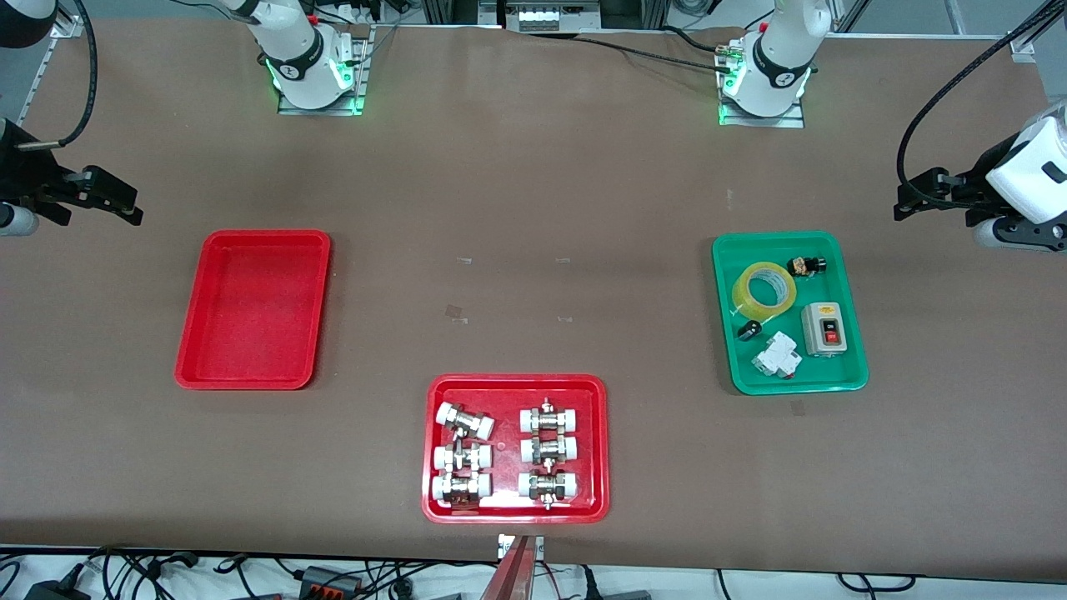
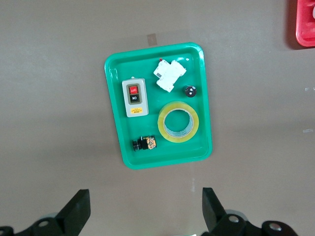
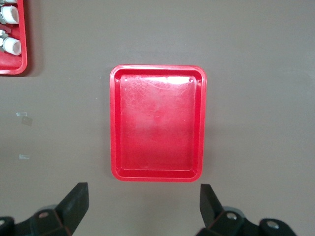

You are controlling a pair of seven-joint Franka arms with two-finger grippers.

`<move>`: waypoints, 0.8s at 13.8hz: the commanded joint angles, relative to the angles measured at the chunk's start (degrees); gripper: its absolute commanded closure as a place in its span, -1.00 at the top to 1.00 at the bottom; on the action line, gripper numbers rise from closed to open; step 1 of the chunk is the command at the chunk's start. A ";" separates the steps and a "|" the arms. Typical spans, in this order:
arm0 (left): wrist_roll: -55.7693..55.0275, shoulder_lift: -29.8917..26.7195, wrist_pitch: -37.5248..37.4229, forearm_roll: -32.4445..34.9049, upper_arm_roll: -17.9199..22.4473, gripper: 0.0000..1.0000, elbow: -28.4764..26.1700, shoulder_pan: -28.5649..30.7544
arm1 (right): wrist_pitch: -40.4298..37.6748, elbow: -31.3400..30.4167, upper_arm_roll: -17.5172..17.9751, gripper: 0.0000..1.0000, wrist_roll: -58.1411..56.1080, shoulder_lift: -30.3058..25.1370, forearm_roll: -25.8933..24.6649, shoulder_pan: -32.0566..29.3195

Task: Left arm passes tape to right arm into tray

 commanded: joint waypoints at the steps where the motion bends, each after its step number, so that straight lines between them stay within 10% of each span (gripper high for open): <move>1: 0.66 -1.63 0.32 -0.67 -0.02 1.00 -1.43 -0.14 | -0.62 -0.50 -0.59 1.00 -0.13 -1.08 -0.58 0.64; 11: 0.48 7.22 -0.20 -0.49 0.95 1.00 1.82 0.12 | -0.88 -0.24 -0.68 1.00 0.05 -0.99 -0.23 0.55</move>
